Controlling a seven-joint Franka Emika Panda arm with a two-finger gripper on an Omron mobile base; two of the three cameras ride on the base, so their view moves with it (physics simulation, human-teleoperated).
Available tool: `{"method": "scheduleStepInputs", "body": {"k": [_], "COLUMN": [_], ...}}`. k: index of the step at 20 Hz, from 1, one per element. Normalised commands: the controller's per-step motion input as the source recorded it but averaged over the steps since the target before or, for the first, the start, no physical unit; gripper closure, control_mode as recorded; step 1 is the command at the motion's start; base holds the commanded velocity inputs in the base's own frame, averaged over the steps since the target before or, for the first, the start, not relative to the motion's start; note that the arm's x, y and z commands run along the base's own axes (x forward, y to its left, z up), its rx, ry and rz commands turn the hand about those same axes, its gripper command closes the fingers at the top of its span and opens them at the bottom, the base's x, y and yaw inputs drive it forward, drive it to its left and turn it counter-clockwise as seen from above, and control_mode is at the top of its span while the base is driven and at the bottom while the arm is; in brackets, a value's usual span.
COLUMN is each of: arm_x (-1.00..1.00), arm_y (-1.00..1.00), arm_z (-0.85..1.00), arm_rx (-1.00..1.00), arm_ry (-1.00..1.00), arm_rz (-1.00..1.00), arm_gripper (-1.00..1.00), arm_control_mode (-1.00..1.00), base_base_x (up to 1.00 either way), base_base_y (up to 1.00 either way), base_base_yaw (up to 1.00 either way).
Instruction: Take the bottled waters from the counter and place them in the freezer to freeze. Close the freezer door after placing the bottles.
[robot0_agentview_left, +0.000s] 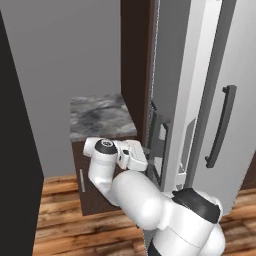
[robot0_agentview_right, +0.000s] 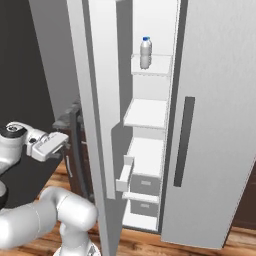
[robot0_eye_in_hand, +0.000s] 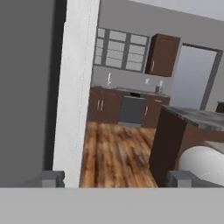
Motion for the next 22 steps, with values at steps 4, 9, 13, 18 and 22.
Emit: {"method": "scheduleStepInputs", "body": {"k": [4, 9, 13, 18, 22], "arm_x": [0.05, 0.04, 0.04, 0.08, 0.27], "arm_y": [-0.43, -0.28, -0.41, -0.55, -0.7], "arm_z": [0.0, 0.0, 0.0, 0.0, 0.0], "arm_rx": [0.0, 0.0, 0.0, 0.03, 0.09], "arm_ry": [-0.01, -0.02, -0.04, 0.0, 0.02], "arm_rz": [0.0, 0.0, 0.0, 0.03, 0.08], "arm_gripper": [-1.0, -1.0, -1.0, -1.0, -1.0], "arm_control_mode": [-1.0, -1.0, -1.0, -1.0, -1.0], "base_base_x": [0.0, 0.0, 0.0, 0.0, 0.0], "base_base_y": [0.0, 0.0, 0.0, 0.0, 0.0], "base_base_yaw": [0.0, 0.0, 0.0, 0.0, 0.0]}}
